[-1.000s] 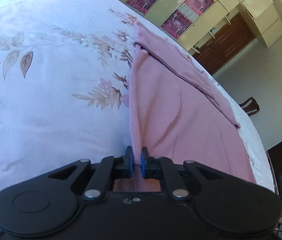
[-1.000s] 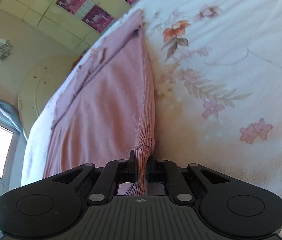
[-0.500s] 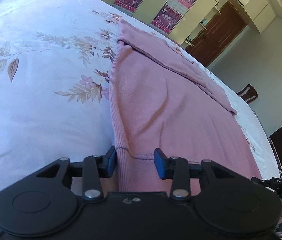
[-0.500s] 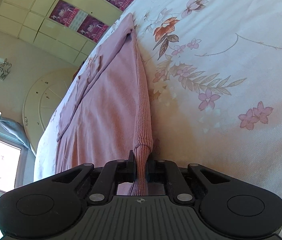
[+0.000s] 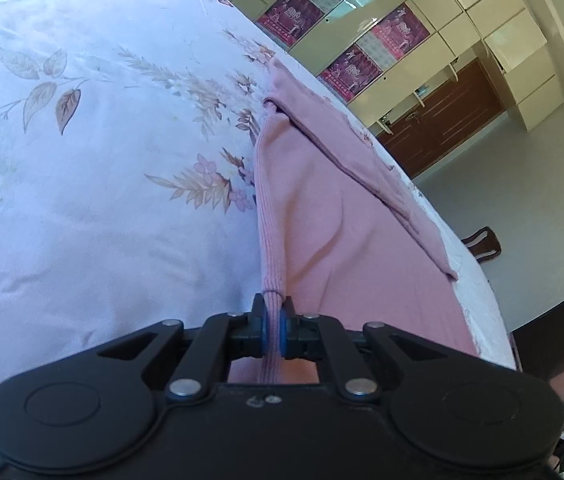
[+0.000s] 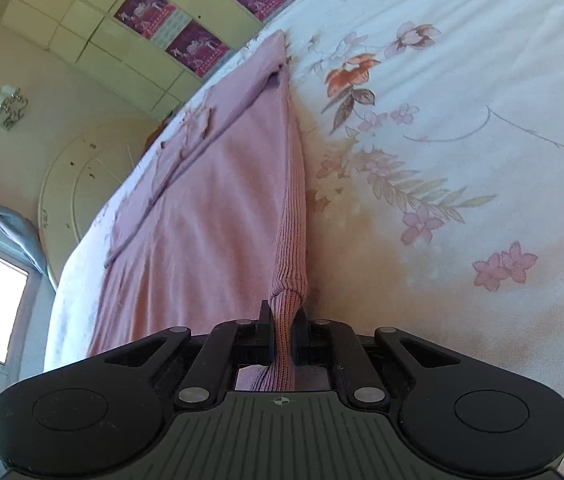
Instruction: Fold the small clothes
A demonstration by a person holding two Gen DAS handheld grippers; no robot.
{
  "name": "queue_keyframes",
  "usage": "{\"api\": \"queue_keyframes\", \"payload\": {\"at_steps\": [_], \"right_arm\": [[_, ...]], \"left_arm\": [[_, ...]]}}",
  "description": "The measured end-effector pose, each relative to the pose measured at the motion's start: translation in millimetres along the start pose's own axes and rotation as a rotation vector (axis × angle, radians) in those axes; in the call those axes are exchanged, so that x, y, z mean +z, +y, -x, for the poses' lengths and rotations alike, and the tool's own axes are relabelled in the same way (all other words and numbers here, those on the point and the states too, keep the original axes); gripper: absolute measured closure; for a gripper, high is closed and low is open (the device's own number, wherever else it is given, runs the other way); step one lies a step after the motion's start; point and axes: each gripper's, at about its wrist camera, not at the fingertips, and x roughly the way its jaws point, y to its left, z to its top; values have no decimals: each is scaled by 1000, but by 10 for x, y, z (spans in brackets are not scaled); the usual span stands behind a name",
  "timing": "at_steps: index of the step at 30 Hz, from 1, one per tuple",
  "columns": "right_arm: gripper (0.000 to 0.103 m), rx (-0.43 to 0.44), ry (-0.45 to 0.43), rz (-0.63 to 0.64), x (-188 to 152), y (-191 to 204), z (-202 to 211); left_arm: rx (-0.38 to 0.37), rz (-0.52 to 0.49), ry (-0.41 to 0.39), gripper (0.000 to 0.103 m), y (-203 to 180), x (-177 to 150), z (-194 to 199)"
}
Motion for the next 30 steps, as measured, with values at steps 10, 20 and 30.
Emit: {"api": "queue_keyframes", "payload": {"at_steps": [10, 20, 30], "right_arm": [[97, 78, -118, 24, 583, 512, 38], [97, 80, -199, 151, 1831, 1107, -646], [97, 68, -108, 101, 2708, 846, -1853]], "left_arm": [[-144, 109, -137, 99, -333, 716, -181], [-105, 12, -170, 99, -897, 1887, -1036], [23, -26, -83, 98, -869, 2508, -2200]]}}
